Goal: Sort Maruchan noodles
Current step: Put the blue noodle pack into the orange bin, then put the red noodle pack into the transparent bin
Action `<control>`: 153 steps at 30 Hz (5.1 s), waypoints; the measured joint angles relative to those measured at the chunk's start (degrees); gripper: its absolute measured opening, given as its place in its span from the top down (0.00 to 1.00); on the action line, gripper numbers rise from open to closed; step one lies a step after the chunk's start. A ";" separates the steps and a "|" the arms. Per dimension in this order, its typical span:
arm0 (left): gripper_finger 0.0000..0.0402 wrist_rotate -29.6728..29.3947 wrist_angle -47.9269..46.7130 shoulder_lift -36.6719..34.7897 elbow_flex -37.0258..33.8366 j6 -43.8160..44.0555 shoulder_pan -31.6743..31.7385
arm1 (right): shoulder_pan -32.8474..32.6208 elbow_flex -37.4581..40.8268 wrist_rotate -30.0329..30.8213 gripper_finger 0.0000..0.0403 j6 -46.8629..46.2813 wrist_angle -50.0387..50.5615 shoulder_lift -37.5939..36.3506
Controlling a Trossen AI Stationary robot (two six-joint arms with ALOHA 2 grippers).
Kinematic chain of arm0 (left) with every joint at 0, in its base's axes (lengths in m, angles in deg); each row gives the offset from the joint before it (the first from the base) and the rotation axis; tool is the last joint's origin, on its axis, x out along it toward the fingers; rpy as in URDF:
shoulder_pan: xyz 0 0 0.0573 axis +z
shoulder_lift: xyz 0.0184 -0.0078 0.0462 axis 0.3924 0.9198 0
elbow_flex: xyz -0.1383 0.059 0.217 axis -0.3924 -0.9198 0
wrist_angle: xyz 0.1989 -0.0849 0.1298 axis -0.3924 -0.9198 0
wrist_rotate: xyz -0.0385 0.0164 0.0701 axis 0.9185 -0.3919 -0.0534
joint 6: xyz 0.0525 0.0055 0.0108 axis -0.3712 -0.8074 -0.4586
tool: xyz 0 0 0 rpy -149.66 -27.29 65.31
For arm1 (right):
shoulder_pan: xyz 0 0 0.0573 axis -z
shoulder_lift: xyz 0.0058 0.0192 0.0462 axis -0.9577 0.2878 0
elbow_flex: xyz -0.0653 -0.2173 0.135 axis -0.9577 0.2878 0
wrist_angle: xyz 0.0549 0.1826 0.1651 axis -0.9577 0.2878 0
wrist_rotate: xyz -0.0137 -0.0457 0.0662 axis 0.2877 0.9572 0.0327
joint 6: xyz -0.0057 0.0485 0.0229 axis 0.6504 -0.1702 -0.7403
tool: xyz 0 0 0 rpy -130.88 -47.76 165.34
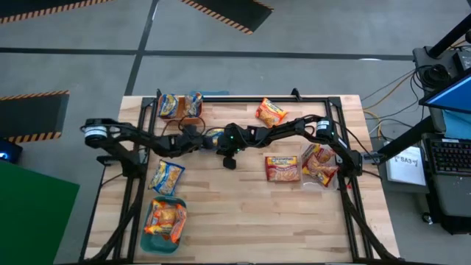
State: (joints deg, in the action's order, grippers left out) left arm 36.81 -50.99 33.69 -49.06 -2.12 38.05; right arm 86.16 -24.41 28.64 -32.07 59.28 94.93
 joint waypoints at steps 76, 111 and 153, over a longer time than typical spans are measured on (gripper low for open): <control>1.00 -1.67 -77.46 5.82 54.88 -61.80 31.27 | 6.27 29.86 3.50 0.98 2.58 1.42 -40.19; 0.56 0.42 -74.90 10.16 54.77 -62.45 26.83 | 6.16 29.90 3.75 0.98 -5.88 0.46 -39.15; 0.49 3.94 -29.83 -24.78 26.96 -65.00 -4.92 | -10.80 22.25 7.59 0.98 -25.56 59.58 -32.83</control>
State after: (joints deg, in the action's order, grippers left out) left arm 40.75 -80.82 8.91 -22.09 -67.13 33.13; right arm 75.36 -2.16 36.23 -57.62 118.87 62.11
